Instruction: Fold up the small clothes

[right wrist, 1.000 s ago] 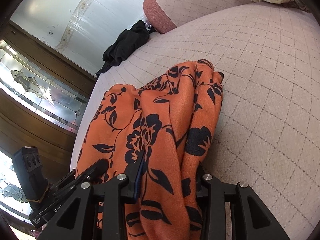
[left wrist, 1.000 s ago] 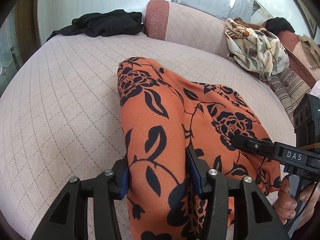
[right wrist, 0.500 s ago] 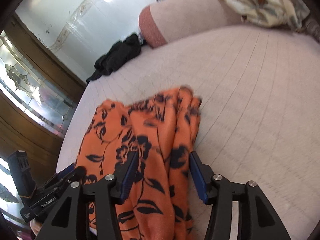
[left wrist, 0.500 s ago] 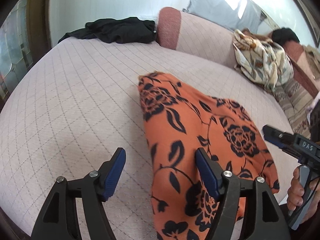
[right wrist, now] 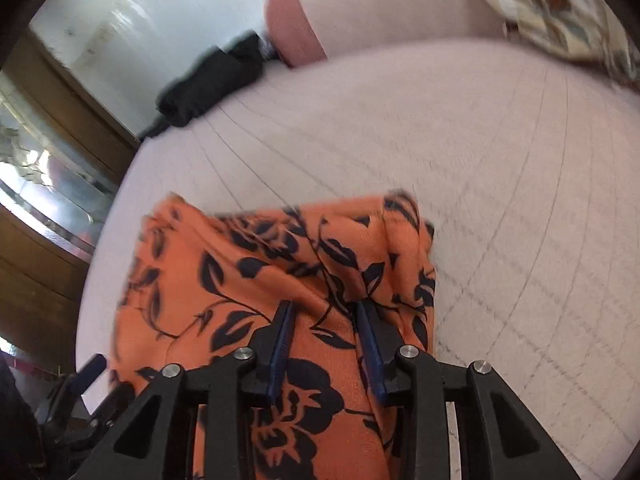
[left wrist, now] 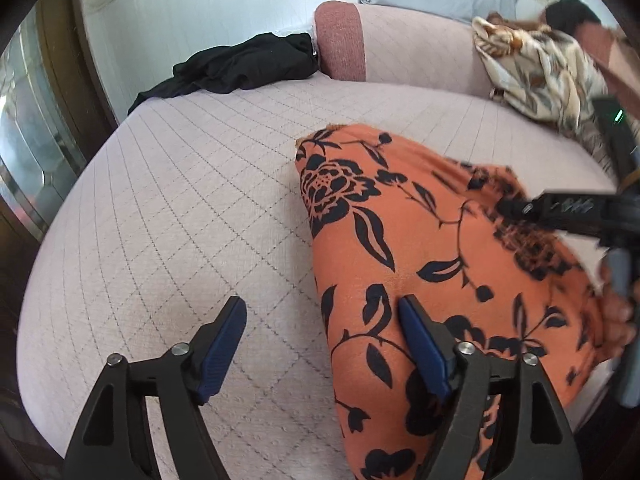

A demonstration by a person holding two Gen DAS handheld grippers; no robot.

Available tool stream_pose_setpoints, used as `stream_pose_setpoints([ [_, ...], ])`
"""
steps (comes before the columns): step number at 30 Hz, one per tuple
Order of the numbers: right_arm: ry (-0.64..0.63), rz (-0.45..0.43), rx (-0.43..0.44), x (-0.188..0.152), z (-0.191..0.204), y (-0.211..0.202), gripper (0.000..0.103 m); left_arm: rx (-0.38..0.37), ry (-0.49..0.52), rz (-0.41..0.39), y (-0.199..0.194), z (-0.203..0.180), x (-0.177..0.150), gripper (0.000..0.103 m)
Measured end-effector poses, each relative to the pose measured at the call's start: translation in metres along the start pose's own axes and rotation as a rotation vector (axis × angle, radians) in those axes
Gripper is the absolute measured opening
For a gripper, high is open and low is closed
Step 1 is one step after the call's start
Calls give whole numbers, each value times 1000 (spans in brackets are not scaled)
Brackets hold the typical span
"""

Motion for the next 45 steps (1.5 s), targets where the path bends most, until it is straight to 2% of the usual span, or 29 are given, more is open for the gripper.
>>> stream_pose_setpoints([
  [5,-56,-38,-15,-6,13,-35,37,-39,-76,-11,-10,11,-1,84],
  [10,-116,-74,108,-51,32,-84,37,27,-30,-103,-43,4,-9,84],
  [12,-131,-52,107,-72,37,-86,37,32,-3,-84,-43,-4,-17,84],
  [14,-132,24,88,-96,37,-67,38,56,45,-21,-30,-12,-33,84],
  [15,-141,32,68,-104,36,-60,38,51,42,-5,-25,-13,-39,84],
  [16,-166,-1,54,-108,38,-60,38,40,14,2,-26,-12,-41,84],
  [18,-197,12,21,-110,45,-70,38,21,-20,-4,-38,-8,-37,84],
  [20,-156,19,52,-106,47,-82,38,52,-32,-64,-59,-4,-32,84],
  [22,-136,-23,81,-102,50,-101,38,72,-43,-112,-80,-1,-28,84],
  [27,-146,-138,74,-100,55,-149,38,108,-86,-200,-130,3,-17,86],
  [31,-161,-209,78,-99,61,-183,39,147,-66,-267,-165,-5,-11,87],
  [32,-168,-226,78,-100,64,-190,49,151,-59,-284,-174,-8,-11,87],
  [34,-170,-267,83,-101,67,-208,61,150,-49,-310,-190,-13,-9,87],
  [45,-225,-392,77,-118,81,-274,61,166,-57,-396,-249,-27,-5,88],
])
Point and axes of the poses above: each gripper's, at about its wrist camera, not at the fingertips, and y roughly the way its jaws point, z to its left, x to its top, the point moved 4 cm from there along y, roughly the way its jaws point
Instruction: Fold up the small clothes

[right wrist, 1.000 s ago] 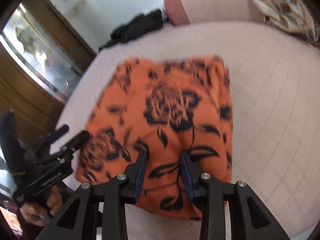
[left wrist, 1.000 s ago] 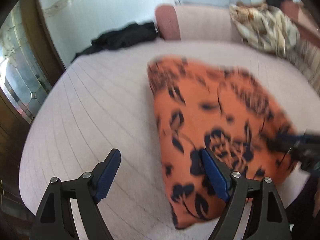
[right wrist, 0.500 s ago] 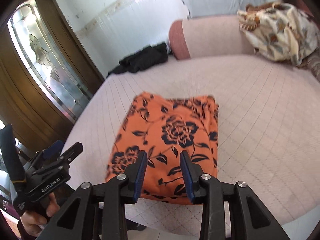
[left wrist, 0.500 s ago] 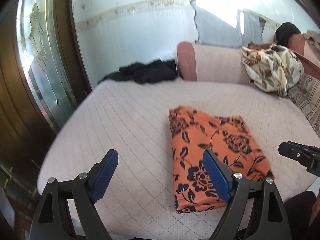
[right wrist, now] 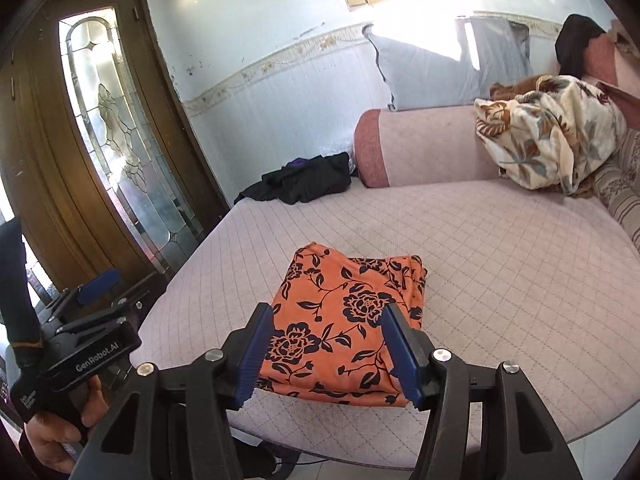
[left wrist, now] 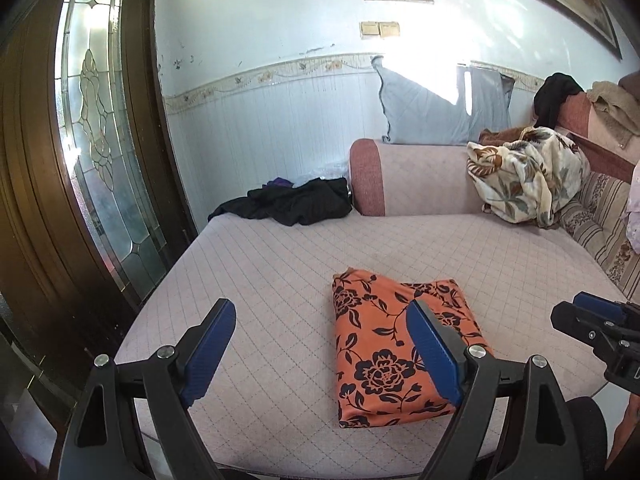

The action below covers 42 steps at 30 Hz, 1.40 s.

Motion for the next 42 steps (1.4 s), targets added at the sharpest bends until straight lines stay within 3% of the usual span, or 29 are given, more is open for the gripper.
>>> stream_pose_setpoints([
  [11,-8,-47,-10,-3,2,-30,61,7,4,-5,-15,-5,1,93],
  [27,-32,14,-48,-21,6,-7,61,121,-23,65,4,12,-14,94],
  [42,-20,6,-73,-20,9,0,61,106,-20,78,16,22,-22,94],
])
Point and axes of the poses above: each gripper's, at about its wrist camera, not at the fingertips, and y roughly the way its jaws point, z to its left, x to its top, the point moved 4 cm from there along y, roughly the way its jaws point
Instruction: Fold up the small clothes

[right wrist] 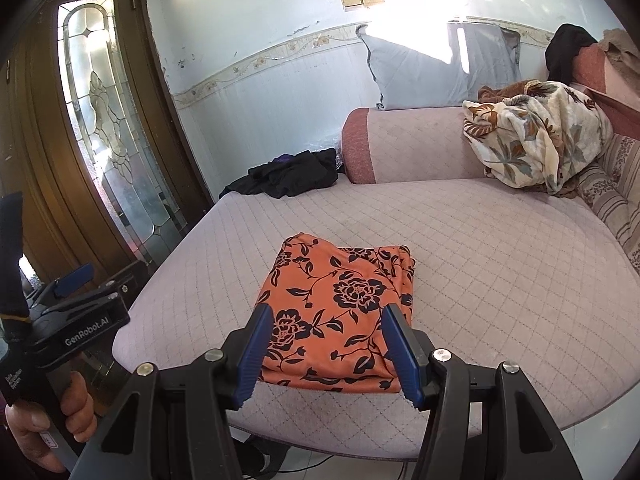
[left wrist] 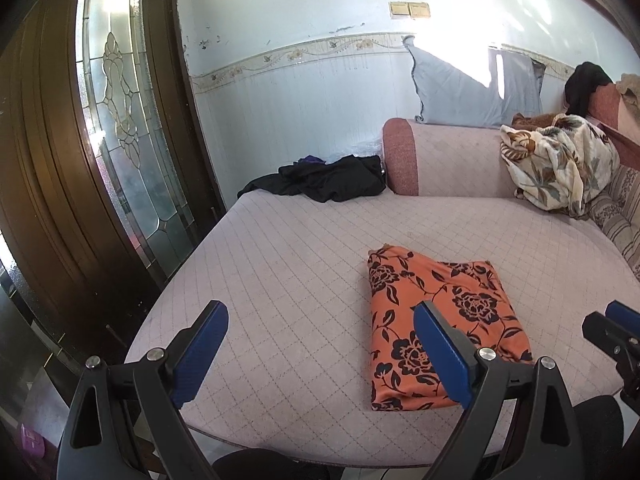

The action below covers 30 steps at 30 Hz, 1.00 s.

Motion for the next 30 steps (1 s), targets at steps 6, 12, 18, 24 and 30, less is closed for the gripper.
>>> stream_pose_setpoints([
  [6,-9,-6,-11,-1,6,-1,61,-25,-2,-7,-4,0,-4,94],
  [12,-34,-9,-30,-1,11,0,61,-47,-30,-8,-8,7,-3,94],
  [18,-35,-7,-37,-1,13,0,61,-49,-40,-11,-13,14,-2,94],
  [24,-50,-15,-33,-1,19,-6,61,-56,-38,-26,-24,16,-1,94],
  [30,-62,-28,-25,1,25,-14,61,-63,-27,-53,-38,16,3,94],
])
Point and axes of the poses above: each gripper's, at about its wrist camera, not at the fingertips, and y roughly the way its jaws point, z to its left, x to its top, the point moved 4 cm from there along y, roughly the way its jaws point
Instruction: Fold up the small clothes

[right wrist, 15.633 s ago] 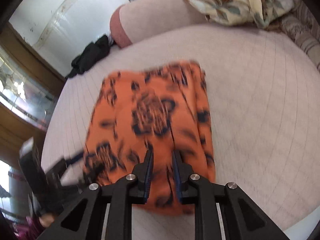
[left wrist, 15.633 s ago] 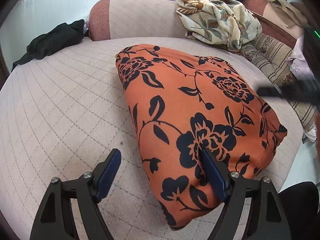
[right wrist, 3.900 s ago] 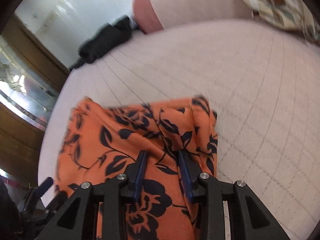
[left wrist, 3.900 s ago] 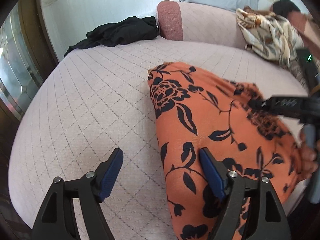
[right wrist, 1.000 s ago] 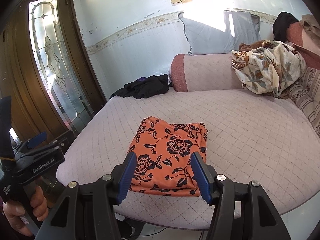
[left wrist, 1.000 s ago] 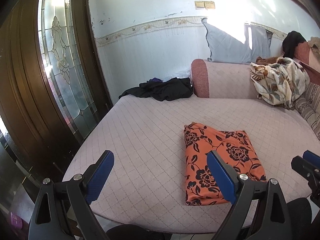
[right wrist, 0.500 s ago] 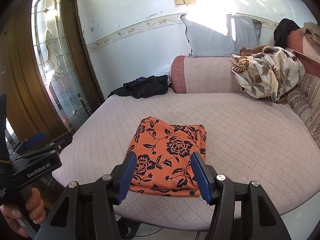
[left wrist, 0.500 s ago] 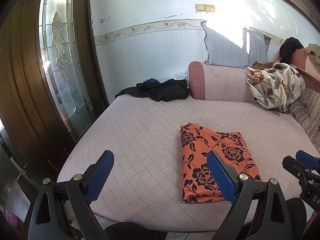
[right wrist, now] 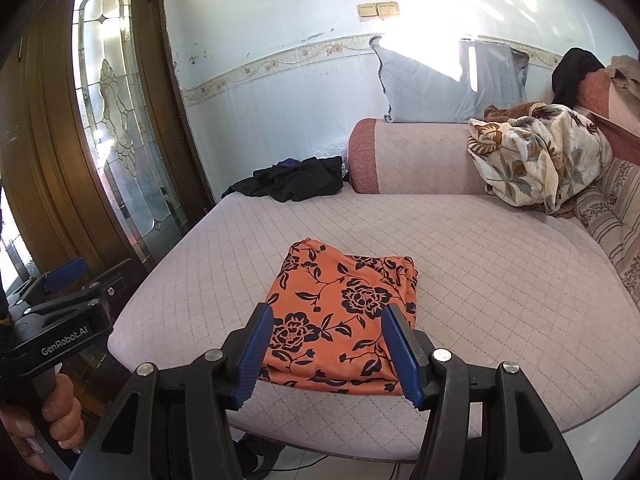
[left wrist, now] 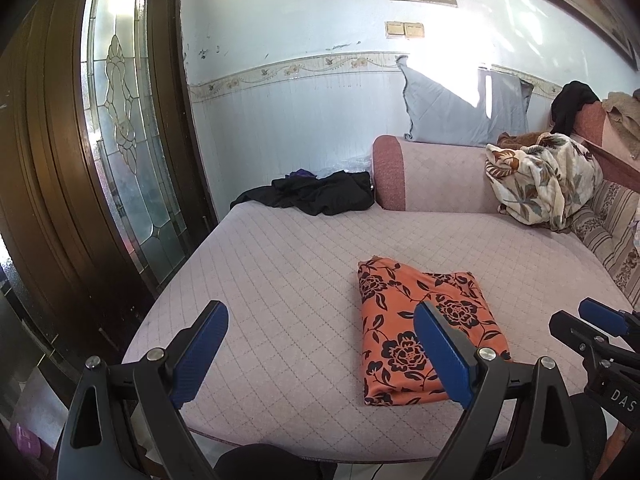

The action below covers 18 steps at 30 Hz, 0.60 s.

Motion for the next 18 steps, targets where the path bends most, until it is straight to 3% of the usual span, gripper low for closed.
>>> stream_pose_setpoints([
  [18,18,27,-5,-7,-5,14,61,-39,16,19,10,-13,-4,94],
])
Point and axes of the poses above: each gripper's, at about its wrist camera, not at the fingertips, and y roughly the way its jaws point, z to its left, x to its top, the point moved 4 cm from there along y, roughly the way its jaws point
